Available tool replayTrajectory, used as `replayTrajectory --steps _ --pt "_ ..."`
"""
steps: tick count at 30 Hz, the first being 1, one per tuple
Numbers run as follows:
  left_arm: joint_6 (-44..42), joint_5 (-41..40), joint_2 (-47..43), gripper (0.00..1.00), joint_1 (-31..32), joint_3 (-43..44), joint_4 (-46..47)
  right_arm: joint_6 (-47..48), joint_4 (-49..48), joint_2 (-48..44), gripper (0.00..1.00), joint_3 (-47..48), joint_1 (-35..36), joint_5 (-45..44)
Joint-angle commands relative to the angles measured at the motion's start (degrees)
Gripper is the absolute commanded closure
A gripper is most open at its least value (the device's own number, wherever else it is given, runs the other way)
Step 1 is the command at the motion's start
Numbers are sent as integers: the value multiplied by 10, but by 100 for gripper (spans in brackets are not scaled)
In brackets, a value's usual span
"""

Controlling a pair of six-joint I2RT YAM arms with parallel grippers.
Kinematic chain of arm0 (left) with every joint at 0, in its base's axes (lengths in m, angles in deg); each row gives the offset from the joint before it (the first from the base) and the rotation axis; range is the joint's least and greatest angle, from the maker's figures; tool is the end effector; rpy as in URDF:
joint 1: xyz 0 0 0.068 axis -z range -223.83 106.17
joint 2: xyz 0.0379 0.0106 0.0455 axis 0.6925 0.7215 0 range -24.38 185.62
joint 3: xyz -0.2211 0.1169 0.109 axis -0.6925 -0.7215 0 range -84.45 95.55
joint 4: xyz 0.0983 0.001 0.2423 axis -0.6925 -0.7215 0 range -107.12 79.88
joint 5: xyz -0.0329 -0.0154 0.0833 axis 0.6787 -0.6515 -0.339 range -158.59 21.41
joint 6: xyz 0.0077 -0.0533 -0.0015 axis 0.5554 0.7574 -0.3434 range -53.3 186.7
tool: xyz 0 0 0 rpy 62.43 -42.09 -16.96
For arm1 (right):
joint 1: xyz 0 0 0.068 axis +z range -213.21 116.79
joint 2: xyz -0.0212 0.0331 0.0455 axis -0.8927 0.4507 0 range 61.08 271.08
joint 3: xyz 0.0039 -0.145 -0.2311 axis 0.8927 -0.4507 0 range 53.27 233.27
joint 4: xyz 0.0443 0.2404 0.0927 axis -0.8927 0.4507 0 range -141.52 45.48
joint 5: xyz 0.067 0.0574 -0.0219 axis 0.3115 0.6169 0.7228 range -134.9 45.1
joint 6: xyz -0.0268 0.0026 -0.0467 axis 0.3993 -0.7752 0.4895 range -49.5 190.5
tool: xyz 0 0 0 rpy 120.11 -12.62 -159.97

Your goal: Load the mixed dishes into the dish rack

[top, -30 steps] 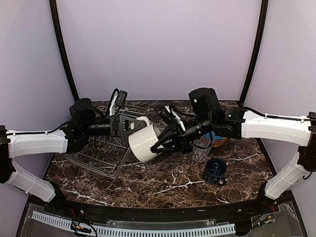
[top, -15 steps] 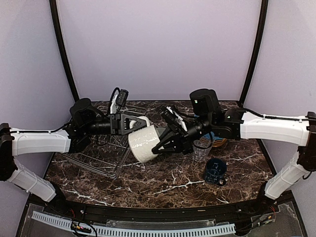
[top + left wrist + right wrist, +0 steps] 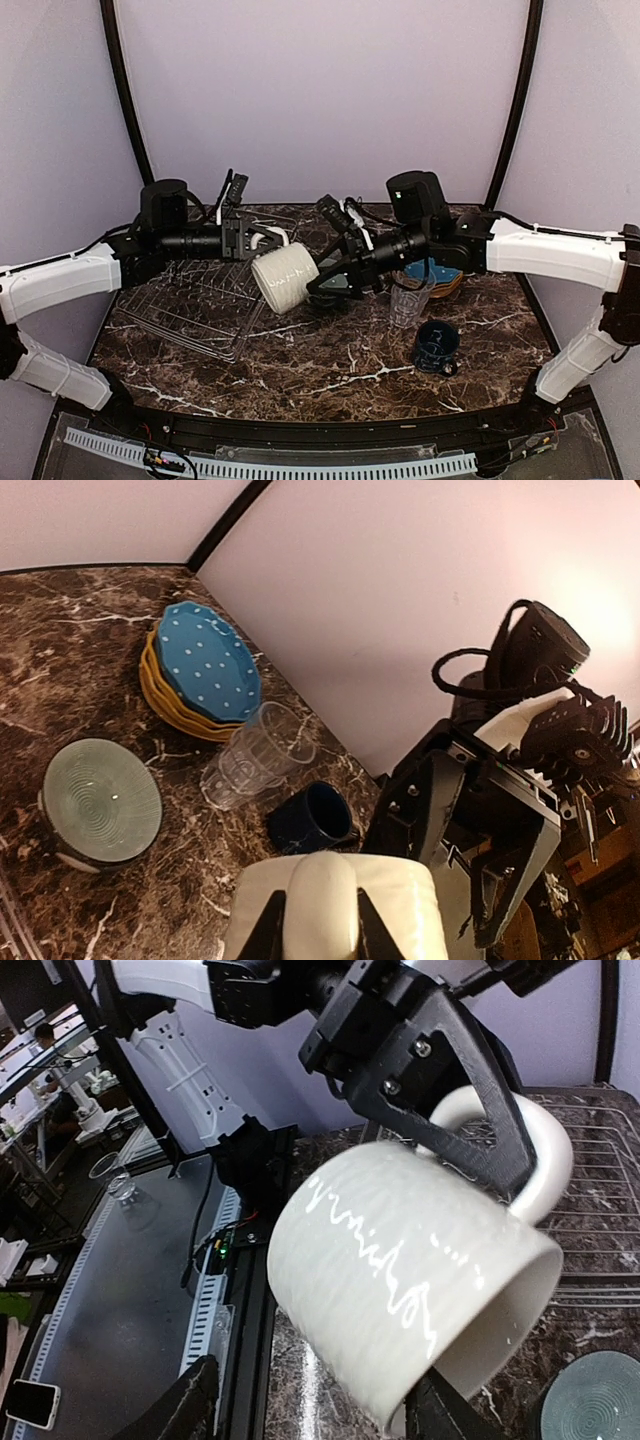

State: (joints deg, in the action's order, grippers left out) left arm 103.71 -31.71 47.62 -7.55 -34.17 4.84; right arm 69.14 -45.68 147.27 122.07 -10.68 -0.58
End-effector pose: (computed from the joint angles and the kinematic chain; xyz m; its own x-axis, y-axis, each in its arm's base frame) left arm 0.2212 -0.1888 0.3177 -0.6500 -0.1201 -0.7504 0.7044 0.2753 -0.6543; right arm 0.1906 0.2893 0.3217 -0.2627 -0.3147 -0.9121 -0.9524 -0.0668 0.2973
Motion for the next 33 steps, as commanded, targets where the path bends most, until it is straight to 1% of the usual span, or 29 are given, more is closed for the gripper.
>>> replayTrajectory --steps 1,3,5,8,13,15,19,23,28,33 --pt "-47 -43 -19 99 -75 69 -200 9 16 -20 37 21 -8 -57" --pt "-80 -59 -4 99 -108 106 -278 10 19 -22 36 17 -9 -68" --pt "-104 -74 13 99 -135 137 -331 10 18 -21 36 13 -9 -73" --pt "-129 -99 44 99 -173 191 -382 10 17 -20 35 6 -9 -82" --pt "-187 -160 142 99 -210 293 -483 10 11 -25 35 -16 -9 -99" --pt "-207 -184 183 99 -219 356 -517 8 6 -29 35 -29 -9 -102" --pt "-241 -233 263 99 -231 448 -582 6 -3 -40 36 -49 -9 -110" --pt "-273 -258 340 99 -235 529 -657 4 -12 -52 36 -72 -9 -119" --pt "-300 -276 411 99 -235 599 -732 -2 -27 -59 36 -99 -10 -123" --pt "-312 -292 443 99 -236 633 -759 -4 -33 -65 36 -114 -10 -129"
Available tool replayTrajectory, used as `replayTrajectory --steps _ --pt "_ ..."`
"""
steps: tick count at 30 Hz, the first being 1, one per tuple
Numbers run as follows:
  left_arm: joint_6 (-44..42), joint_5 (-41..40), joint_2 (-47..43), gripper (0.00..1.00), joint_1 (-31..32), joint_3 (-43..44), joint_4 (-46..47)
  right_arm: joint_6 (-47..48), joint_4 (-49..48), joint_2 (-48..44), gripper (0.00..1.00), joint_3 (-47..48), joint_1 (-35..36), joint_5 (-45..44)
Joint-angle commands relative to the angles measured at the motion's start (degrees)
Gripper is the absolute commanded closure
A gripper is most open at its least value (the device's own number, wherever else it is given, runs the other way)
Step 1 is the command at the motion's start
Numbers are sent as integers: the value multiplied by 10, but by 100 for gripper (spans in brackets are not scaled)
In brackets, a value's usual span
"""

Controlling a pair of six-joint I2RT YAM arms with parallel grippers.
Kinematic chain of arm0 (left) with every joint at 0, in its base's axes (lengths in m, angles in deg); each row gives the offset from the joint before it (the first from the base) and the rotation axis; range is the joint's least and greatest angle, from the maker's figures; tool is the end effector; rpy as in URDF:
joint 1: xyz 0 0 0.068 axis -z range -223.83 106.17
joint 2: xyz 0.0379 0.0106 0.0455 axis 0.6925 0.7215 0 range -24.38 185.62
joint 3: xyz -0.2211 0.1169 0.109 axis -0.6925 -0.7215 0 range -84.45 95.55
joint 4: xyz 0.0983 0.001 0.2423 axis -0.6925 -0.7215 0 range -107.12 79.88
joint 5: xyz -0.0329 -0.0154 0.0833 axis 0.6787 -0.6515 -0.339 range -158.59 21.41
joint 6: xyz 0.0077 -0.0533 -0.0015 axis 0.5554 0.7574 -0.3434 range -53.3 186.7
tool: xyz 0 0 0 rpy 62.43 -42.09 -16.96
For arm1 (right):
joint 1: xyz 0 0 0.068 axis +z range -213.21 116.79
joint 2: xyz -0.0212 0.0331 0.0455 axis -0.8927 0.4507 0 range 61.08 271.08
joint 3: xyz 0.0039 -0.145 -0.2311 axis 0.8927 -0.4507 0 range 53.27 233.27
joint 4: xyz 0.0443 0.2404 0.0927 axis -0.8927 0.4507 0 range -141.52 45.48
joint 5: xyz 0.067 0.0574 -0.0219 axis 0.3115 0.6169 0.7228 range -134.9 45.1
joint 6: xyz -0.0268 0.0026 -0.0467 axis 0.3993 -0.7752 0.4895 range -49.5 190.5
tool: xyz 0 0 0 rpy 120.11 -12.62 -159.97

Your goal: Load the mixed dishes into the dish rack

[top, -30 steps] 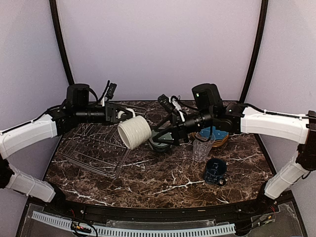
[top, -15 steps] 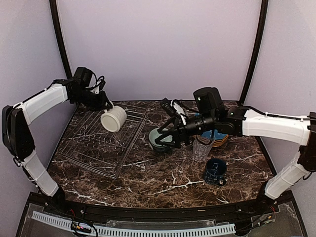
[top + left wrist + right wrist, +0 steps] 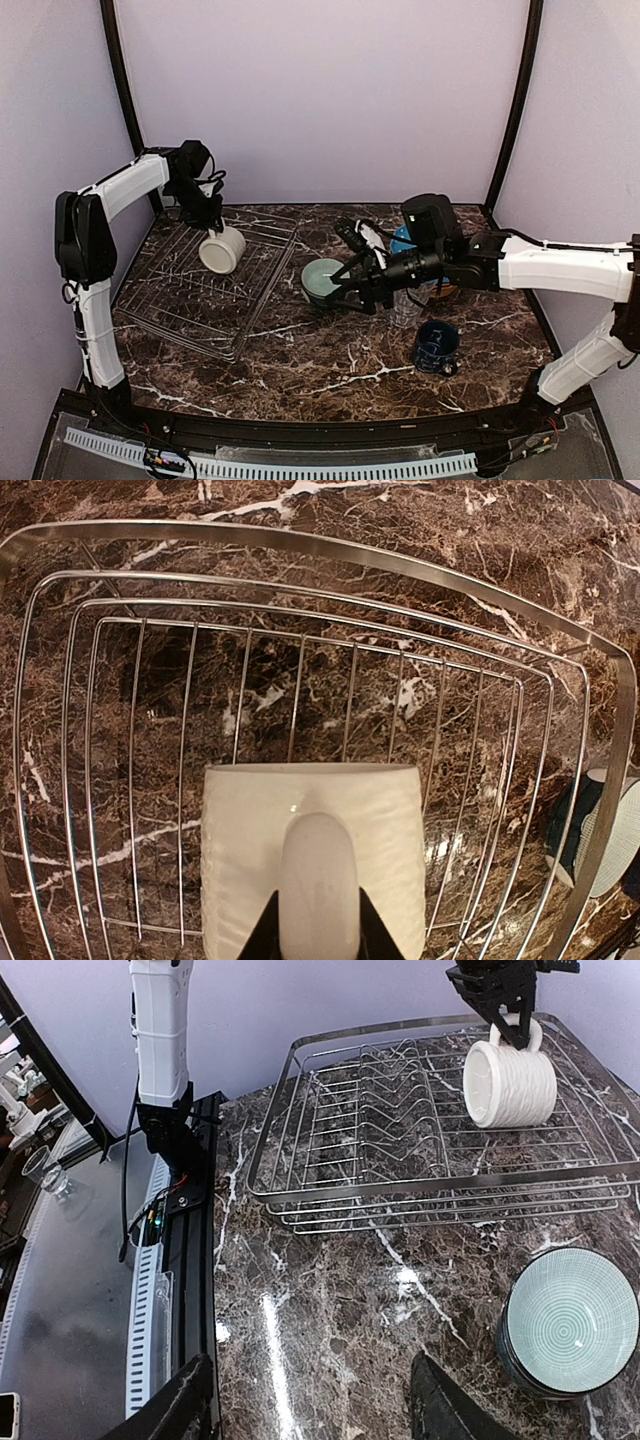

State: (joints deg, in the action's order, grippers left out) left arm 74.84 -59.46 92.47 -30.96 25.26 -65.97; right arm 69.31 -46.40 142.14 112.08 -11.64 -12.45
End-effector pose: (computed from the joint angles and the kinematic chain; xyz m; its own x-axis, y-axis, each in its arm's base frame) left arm 0.4272 -0.1033 0.2810 -0.9010 0.0623 -0.4293 0.1641 0.9651 -0.2043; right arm 0.1845 0.2631 0.2892 -0.3056 -0.3569 -0.8827 -0.9511 0.1587 0.2651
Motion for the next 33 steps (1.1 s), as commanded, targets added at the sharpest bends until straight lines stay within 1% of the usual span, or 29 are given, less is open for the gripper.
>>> replayTrajectory --steps 1,7,9,14,15,17,18,21,25,29,33 --pt "-25 -18 4 99 -2 41 -55 -6 -27 -14 36 -15 -1 -11" --pt "-16 -35 55 99 -5 81 -56 -9 -24 -11 36 -17 -1 -15" --pt "-8 -38 68 97 -8 90 -48 -9 -24 -10 36 -17 -1 -16" --pt "18 -29 94 87 -18 105 -20 -10 -20 0 36 -13 -1 -17" --pt "21 -24 97 87 -20 109 -16 -10 -18 3 36 -11 -1 -18" --pt "28 -17 104 91 -20 113 -10 -9 -14 8 36 -7 -1 -19" --pt "31 -14 104 97 -20 113 -9 -8 -10 10 36 -5 -1 -19" --pt "36 1 88 99 -21 113 -14 -6 -5 13 36 -6 -1 -23" --pt "54 49 32 99 -21 65 21 -8 -6 22 36 -4 -1 -25" --pt "90 113 -36 99 -21 -15 107 -11 -5 32 36 5 -1 -27" --pt "150 167 -96 99 -23 -100 186 -12 4 43 36 20 -1 -37"
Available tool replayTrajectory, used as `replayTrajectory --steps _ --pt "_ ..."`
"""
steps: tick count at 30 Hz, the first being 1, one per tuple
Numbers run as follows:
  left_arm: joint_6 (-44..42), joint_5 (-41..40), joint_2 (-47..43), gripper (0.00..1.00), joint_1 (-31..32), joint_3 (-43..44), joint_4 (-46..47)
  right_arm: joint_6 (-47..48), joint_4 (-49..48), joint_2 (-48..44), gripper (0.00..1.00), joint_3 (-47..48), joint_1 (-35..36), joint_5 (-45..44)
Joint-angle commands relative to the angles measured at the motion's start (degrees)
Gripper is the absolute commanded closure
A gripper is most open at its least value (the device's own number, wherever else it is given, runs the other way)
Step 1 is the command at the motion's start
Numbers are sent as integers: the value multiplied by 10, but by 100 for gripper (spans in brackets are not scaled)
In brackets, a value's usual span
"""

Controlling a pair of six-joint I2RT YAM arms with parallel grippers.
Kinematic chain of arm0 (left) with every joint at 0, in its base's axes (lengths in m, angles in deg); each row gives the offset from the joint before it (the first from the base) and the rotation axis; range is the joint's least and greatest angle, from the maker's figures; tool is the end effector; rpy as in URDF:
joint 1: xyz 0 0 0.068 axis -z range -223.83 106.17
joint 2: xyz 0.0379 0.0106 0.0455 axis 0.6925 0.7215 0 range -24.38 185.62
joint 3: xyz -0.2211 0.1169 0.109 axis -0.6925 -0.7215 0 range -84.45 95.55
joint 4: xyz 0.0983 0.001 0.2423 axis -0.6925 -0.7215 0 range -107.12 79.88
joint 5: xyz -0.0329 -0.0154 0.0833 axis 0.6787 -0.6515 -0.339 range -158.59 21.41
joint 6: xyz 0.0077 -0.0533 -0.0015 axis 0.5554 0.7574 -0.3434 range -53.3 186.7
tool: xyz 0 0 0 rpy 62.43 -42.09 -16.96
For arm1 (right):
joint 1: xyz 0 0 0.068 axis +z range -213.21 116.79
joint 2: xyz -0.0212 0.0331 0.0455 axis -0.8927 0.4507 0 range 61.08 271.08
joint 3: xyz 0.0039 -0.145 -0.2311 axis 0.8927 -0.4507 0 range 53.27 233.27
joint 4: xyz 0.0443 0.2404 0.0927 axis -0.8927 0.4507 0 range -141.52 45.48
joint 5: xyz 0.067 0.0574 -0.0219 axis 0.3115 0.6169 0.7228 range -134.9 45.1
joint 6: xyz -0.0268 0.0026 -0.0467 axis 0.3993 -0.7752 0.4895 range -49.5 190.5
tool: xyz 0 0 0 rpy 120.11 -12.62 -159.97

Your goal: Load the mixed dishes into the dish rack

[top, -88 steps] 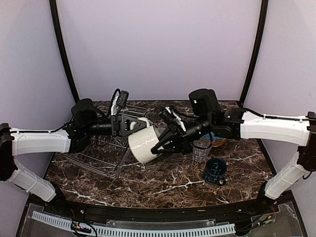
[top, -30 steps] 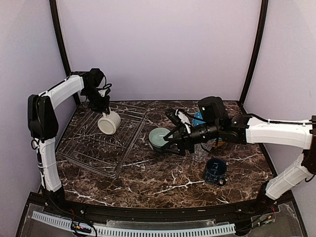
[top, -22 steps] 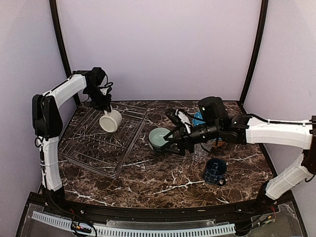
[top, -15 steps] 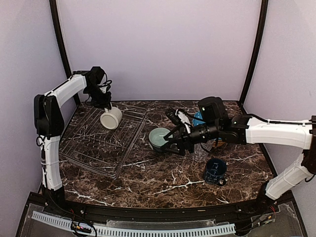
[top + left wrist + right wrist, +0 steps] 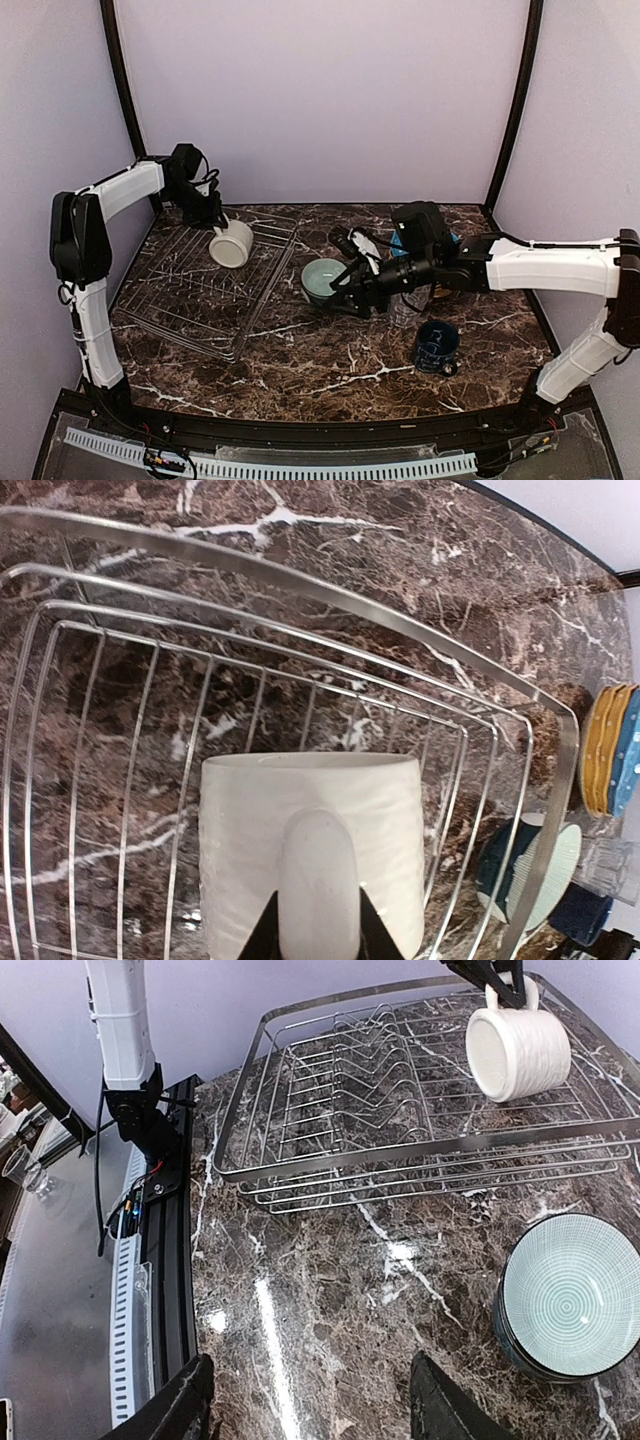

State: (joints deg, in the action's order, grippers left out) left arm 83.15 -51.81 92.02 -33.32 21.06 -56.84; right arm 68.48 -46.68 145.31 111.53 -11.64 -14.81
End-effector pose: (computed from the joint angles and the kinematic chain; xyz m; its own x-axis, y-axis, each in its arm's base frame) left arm 0.4379 -0.0916 0.2715 -0.8889 -0.1109 -0.4445 0.0780 0.9194 -0.3855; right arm 0.1912 0.2695 0.2691 -0.3515 -0.3939 -0.8493 -0.9336 0.2146 0.2869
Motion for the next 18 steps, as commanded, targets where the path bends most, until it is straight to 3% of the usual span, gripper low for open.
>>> replayTrajectory --steps 1,6,12,18 --pt "80 110 -101 99 -1 -90 110 -3 12 16 35 35 -1 -20" --pt "187 163 -185 99 -8 -209 265 -2 30 46 32 81 -1 -31" --pt "267 180 -254 99 -11 -274 356 2 44 82 9 140 -1 -32" --pt "393 194 -310 99 -47 -376 467 3 66 123 5 198 -1 -51"
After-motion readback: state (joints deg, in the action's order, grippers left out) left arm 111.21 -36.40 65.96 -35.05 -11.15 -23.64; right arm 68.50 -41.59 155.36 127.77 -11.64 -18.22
